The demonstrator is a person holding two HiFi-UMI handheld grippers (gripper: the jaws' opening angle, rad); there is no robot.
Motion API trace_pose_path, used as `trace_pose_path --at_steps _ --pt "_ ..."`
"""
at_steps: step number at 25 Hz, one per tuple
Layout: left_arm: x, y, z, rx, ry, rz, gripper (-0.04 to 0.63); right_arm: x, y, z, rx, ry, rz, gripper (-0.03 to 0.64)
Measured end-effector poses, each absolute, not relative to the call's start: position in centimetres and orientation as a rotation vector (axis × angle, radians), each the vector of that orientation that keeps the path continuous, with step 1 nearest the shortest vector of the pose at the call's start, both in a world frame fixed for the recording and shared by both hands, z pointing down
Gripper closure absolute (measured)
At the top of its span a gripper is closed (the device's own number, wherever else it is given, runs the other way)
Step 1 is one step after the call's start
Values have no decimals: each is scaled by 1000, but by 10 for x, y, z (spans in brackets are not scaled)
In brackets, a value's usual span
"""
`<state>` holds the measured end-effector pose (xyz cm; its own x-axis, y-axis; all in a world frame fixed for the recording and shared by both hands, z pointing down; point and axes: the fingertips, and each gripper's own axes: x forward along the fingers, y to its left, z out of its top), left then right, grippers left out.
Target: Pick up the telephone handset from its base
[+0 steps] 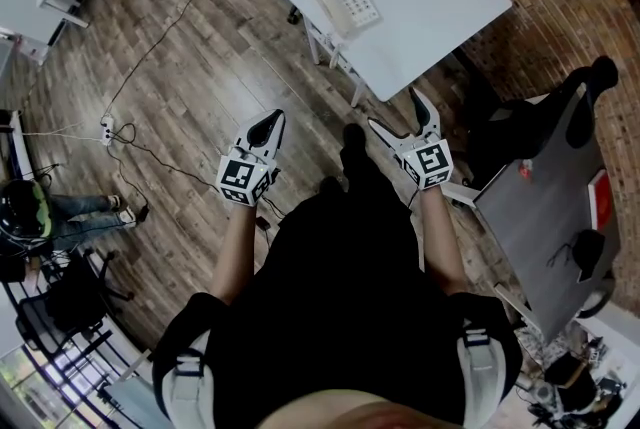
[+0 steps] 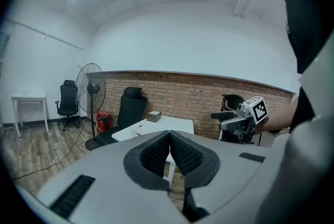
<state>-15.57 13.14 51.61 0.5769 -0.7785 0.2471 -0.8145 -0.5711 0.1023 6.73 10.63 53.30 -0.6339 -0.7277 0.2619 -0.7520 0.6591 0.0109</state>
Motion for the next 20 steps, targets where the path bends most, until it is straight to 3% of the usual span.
trace_pose_path --at_steps 20 --pt "-147 60 524 2569 -1338 279 575 77 32 548 1178 -2609 196 158"
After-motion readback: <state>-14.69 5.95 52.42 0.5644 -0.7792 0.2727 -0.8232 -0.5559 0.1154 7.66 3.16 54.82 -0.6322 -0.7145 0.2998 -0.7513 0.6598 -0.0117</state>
